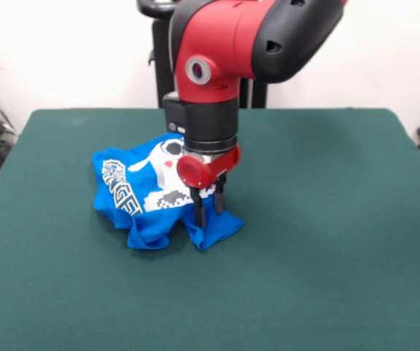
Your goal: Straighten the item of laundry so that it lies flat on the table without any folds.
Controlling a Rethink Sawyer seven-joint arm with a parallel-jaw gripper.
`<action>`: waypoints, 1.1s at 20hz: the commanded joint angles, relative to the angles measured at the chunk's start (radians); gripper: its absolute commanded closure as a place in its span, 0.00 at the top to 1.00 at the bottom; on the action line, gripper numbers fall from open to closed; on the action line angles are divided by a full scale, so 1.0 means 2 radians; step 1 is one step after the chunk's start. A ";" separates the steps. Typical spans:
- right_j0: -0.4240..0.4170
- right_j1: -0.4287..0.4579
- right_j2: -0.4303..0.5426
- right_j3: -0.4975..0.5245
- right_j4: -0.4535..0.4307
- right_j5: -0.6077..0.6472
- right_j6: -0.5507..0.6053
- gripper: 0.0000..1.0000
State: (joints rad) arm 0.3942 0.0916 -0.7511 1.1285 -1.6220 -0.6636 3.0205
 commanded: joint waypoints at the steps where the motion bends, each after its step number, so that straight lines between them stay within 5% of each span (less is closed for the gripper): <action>1: 0.001 0.039 0.100 -0.010 -0.001 -0.052 0.104 1.00; 3: 0.001 0.039 0.101 -0.009 0.000 -0.051 0.102 1.00; 4: 0.001 0.039 0.101 -0.009 0.001 -0.051 0.101 0.00; 22: -0.005 0.030 0.107 -0.003 0.017 -0.045 0.076 0.00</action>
State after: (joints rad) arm 0.3917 0.0964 -0.7486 1.1281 -1.6220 -0.6824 3.0205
